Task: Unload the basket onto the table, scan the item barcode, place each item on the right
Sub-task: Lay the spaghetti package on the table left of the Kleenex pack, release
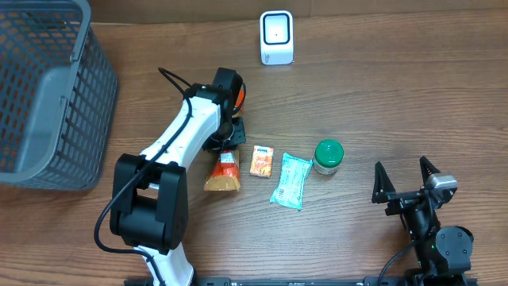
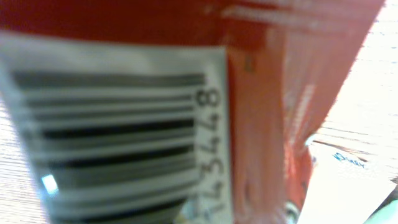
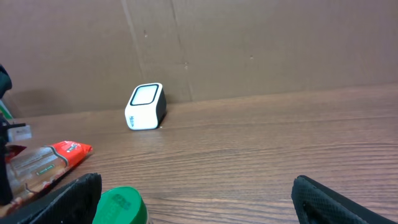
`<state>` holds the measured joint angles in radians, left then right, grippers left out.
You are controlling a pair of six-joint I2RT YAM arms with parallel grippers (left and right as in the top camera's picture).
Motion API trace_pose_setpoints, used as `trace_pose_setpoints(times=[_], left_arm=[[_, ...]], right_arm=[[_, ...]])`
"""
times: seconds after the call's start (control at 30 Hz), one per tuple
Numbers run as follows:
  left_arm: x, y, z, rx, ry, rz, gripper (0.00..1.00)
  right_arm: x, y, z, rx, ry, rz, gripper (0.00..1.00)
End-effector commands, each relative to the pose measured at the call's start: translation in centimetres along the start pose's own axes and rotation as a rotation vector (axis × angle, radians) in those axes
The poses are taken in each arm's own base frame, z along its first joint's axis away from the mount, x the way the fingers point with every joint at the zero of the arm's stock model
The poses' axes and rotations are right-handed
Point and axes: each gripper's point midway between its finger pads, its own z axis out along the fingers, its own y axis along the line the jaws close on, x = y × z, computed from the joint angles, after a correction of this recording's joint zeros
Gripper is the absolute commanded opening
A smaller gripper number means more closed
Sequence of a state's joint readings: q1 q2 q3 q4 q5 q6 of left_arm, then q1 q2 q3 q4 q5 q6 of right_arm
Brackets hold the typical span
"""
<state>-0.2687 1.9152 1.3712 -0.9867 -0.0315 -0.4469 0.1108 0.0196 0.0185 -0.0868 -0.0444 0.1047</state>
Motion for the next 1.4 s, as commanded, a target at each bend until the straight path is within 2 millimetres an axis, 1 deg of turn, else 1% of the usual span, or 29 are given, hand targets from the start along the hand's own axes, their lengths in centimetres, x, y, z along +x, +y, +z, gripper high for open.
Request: trace_pose_setpoints(times=[0.0, 0.1, 0.13, 0.17, 0.23, 0.37, 0.5, 0.57, 0.63, 0.7, 0.8, 0.9, 1.0, 1.1, 1.23, 1.27, 1.3, 1.37], left_arm=[[1.2, -0.1, -0.4, 0.015, 0.025, 0.033, 0.17], [1.5, -0.8, -1.1, 0.070, 0.054, 0.098, 0.36], [1.5, -1.3, -1.5, 0.098, 0.059, 0.121, 0.41], [1.4, -1.7, -1.9, 0.118, 0.062, 0.135, 0.43], [1.1, -2.0, -2.8, 0.129, 0.056, 0.136, 0.45], [0.1, -2.1, -5.2, 0.125, 0.032, 0.148, 0.47], [-1.7, -2.3, -8.9, 0.119, -0.033, 0.155, 0.47], [-2.7, -1.9, -11.2, 0.096, -0.080, 0.161, 0.45], [-3.6, -0.7, -13.7, 0.047, -0.139, 0.147, 0.43], [-4.8, 1.6, -16.6, -0.024, -0.217, 0.107, 0.40], [-6.6, 5.8, -20.9, -0.117, -0.353, -0.015, 0.38], [-8.1, 10.5, -25.0, -0.138, -0.484, -0.163, 0.36], [-8.3, 14.7, -27.9, -0.108, -0.560, -0.285, 0.35], [-7.6, 17.7, -29.1, -0.062, -0.580, -0.369, 0.36], [-6.6, 21.2, -29.1, -0.063, -0.560, -0.447, 0.41], [-6.5, 21.3, -28.9, -0.035, -0.550, -0.456, 0.47], [-6.5, 21.1, -28.8, -0.003, -0.543, -0.457, 0.56], [-6.7, 20.0, -28.5, 0.085, -0.526, -0.402, 0.69]], right_arm=[[0.3, -0.3, 0.1, 0.013, 0.002, -0.002, 1.00], [0.3, -0.3, 0.1, 0.013, 0.002, -0.002, 1.00], [0.3, -0.3, 0.1, 0.013, 0.002, -0.002, 1.00], [0.3, -0.3, 0.1, 0.013, 0.002, -0.002, 1.00], [0.3, -0.3, 0.1, 0.013, 0.002, -0.002, 1.00], [0.3, -0.3, 0.1, 0.013, 0.002, -0.002, 1.00], [0.3, -0.3, 0.1, 0.013, 0.002, -0.002, 1.00], [0.3, -0.3, 0.1, 0.013, 0.002, -0.002, 1.00], [0.3, -0.3, 0.1, 0.013, 0.002, -0.002, 1.00], [0.3, -0.3, 0.1, 0.013, 0.002, -0.002, 1.00], [0.3, -0.3, 0.1, 0.013, 0.002, -0.002, 1.00], [0.3, -0.3, 0.1, 0.013, 0.002, -0.002, 1.00], [0.3, -0.3, 0.1, 0.013, 0.002, -0.002, 1.00], [0.3, -0.3, 0.1, 0.013, 0.002, -0.002, 1.00], [0.3, -0.3, 0.1, 0.013, 0.002, -0.002, 1.00], [0.3, -0.3, 0.1, 0.013, 0.002, -0.002, 1.00], [0.3, -0.3, 0.1, 0.013, 0.002, -0.002, 1.00], [0.3, -0.3, 0.1, 0.013, 0.002, -0.002, 1.00]])
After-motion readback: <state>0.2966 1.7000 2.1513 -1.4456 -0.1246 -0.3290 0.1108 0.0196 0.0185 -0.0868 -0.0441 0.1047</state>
